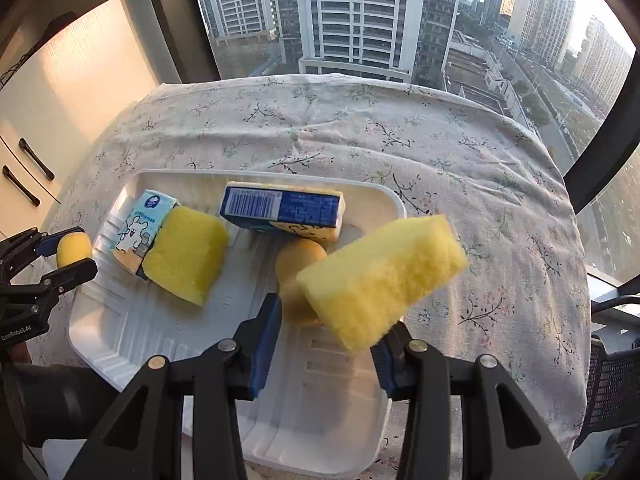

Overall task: Organize soft objects
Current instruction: 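Carry both yellow sponges over the white tray, then open the left tool dropping the egg sponge while the right tool releases its sponge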

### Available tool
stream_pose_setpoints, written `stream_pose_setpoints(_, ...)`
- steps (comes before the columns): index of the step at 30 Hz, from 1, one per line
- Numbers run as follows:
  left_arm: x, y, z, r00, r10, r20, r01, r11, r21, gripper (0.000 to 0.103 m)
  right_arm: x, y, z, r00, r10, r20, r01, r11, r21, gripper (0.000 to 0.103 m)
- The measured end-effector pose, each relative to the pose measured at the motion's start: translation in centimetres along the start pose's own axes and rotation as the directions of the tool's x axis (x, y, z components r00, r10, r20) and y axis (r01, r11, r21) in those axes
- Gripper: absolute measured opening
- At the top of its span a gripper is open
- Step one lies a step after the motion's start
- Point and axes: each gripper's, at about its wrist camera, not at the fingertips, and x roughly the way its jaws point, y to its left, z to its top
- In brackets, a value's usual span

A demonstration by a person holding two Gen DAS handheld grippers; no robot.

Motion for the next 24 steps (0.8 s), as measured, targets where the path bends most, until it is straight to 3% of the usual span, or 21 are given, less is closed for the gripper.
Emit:
stream_pose_setpoints(10,2.1,-2.1,0.1,0.996,-0.041,-0.073,0.045,0.998,0.048,0.054,0.8,-0.8,-0.2,0.998,0.065,-0.017,-0.064,0.996,0.059,0.046)
stream_pose_setpoints(15,3.0,-2.0,0.3,0.99,-0.085,-0.109,0.086,0.996,0.008,0.054,0.9,-1.1,-0.7,0.997,0.076,-0.028,-0.074,0.995,0.061,0.046)
stream_pose_setpoints(20,2.3,-1.8,0.5,0.988,-0.122,-0.09,0.121,0.992,-0.014,0.055,0.0,-1.2,-1.2,0.998,0.07,-0.01,-0.069,0.996,0.055,0.046)
stream_pose_setpoints(24,1.0,-1.5,0.7,0.993,-0.11,-0.047,0.109,0.994,-0.023,0.061,-0.4,-1.0,-1.2,0.998,0.058,0.0,-0.058,0.998,0.04,0.047)
